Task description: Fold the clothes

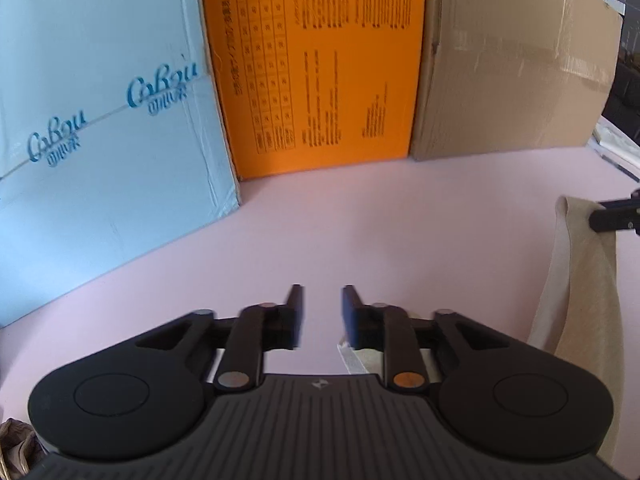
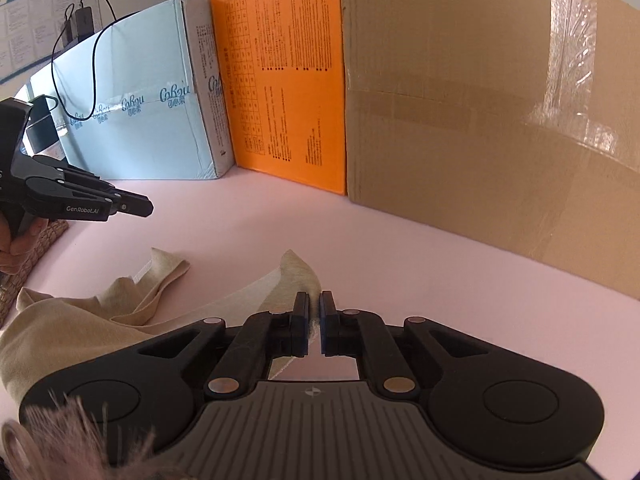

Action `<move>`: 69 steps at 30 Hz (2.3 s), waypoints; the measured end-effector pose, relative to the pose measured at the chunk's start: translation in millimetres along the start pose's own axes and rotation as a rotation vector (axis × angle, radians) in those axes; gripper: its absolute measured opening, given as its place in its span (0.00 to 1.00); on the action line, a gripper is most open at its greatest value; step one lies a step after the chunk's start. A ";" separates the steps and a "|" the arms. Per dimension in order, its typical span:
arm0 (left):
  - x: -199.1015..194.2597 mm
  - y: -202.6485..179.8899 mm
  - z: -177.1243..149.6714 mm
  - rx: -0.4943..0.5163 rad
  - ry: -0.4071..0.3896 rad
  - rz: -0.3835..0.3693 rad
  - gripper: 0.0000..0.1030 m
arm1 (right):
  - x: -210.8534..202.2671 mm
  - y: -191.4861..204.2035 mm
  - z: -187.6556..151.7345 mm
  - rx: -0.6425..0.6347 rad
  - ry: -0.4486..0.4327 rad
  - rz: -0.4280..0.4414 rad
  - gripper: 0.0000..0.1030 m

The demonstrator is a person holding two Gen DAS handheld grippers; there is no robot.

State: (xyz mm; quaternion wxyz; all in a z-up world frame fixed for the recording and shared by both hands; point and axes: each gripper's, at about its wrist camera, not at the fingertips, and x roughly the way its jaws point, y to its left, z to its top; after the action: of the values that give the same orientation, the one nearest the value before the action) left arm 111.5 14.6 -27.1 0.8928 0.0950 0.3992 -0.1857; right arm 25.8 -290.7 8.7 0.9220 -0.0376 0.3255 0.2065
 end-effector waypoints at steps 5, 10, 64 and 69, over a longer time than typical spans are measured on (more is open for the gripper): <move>15.1 -7.8 -17.7 0.034 0.050 -0.079 0.39 | 5.4 1.4 -0.7 -0.023 0.021 0.007 0.05; 17.3 -6.8 -12.1 0.012 0.006 -0.094 0.02 | 4.2 -4.8 3.8 0.000 -0.007 -0.010 0.05; -164.5 44.3 -107.8 -0.437 -0.255 -0.012 0.09 | -99.4 -17.4 -46.2 0.597 -0.227 0.120 0.03; -152.3 42.4 -121.7 -0.414 -0.162 0.012 0.36 | -84.2 -19.6 -68.9 0.658 -0.077 0.223 0.11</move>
State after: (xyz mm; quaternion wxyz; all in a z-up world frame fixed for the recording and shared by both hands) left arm -46.9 130.9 7.1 0.9236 -0.1031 0.3551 -0.1015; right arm -65.8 -352.6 5.1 0.8681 0.3051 0.3419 0.1911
